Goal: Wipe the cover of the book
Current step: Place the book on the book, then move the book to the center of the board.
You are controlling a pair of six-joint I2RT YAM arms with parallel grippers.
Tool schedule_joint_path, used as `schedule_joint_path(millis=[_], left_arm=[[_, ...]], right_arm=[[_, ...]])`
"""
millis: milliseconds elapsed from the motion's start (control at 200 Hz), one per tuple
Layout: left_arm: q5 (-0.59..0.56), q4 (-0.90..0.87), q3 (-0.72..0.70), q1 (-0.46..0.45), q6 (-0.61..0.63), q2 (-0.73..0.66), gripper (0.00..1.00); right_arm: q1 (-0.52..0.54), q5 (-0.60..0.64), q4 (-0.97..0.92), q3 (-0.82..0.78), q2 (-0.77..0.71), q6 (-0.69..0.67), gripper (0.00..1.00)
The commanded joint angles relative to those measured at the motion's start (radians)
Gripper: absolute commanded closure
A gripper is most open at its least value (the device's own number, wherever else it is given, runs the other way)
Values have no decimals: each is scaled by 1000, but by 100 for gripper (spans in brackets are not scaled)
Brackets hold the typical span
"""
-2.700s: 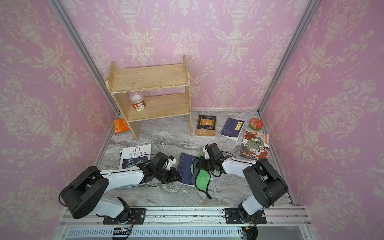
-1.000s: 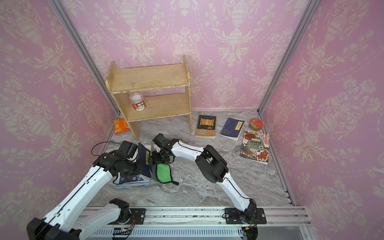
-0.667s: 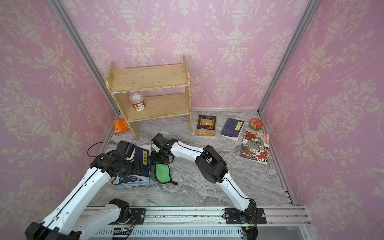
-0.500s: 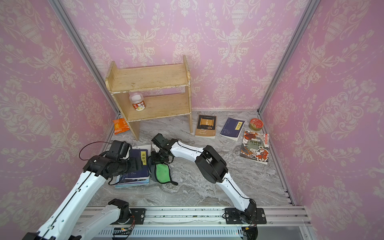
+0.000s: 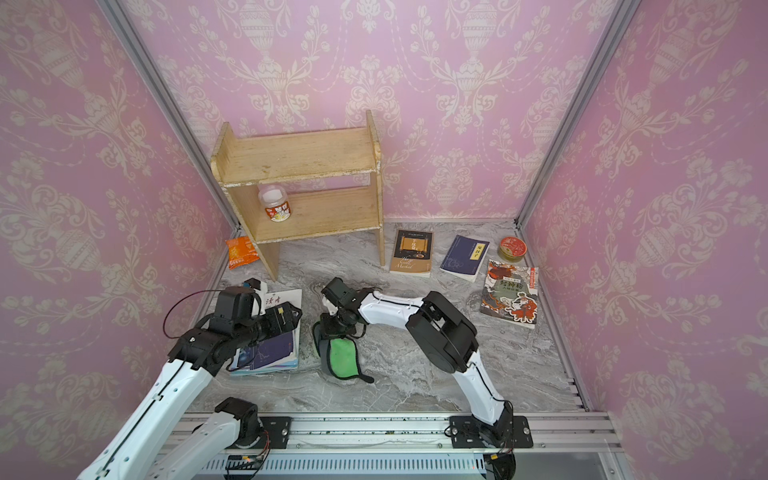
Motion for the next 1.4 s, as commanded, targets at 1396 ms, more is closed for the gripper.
schedule_joint_path(millis=[1396], left_arm=[[-59,1353,-97,-521,74,893,1]], right_arm=[[-903,-61,-316,1119,517,-21,100]])
